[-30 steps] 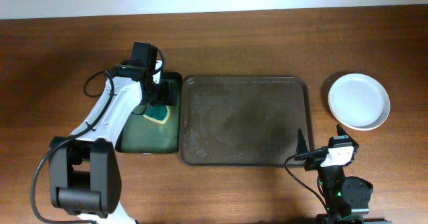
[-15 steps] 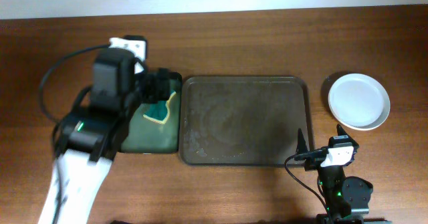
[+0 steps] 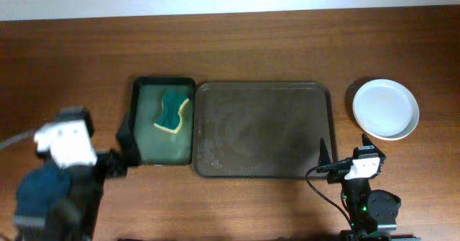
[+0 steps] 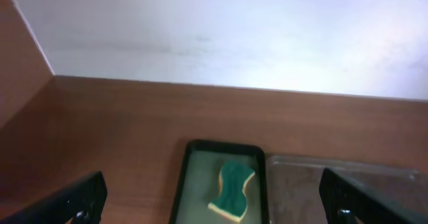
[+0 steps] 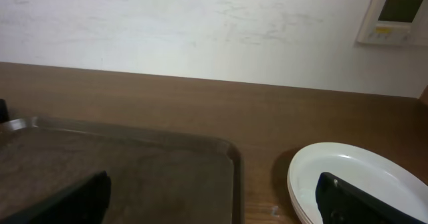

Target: Clean dirty plates on tray and stack at the side

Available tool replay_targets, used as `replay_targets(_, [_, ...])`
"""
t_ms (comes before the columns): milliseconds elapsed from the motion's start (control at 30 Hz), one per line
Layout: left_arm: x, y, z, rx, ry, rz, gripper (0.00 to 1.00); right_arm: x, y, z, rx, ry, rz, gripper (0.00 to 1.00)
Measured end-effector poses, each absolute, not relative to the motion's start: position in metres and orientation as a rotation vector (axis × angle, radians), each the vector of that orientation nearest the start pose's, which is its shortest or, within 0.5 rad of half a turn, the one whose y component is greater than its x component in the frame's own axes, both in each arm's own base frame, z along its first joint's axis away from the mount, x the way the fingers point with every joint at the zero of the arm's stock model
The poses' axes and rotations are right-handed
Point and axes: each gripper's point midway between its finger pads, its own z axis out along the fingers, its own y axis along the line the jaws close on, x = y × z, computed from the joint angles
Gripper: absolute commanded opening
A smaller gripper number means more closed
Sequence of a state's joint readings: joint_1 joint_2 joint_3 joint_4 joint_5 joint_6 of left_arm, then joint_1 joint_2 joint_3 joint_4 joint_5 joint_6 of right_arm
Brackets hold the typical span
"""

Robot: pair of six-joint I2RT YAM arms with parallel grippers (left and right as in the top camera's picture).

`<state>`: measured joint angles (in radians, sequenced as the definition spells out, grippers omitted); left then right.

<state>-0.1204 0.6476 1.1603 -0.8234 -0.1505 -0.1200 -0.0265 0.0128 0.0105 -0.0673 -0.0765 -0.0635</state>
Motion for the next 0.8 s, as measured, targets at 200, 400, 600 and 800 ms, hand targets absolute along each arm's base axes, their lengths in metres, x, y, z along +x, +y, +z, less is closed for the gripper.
replay_targets(200, [0.202, 0.010, 0.375, -0.148, 1.608, -0.036, 1.00, 0.246, 0.007, 0.159, -0.089, 1.638, -0.006, 0.98])
replay_targets(400, [0.169, 0.008, 0.412, -0.119, 1.176, -0.085, 1.00, 0.246, 0.007, 0.159, -0.089, 1.638, -0.007, 0.99])
replay_targets(600, [0.159, 0.001, 0.408, -0.052, 0.989, -0.096, 1.00, 0.246, 0.007, 0.159, -0.090, 1.638, -0.007, 0.98])
replay_targets(800, [0.190, -0.004, 0.361, -0.033, 1.098, -0.109, 0.99, 0.246, 0.007, 0.159, -0.089, 1.638, -0.007, 0.99])
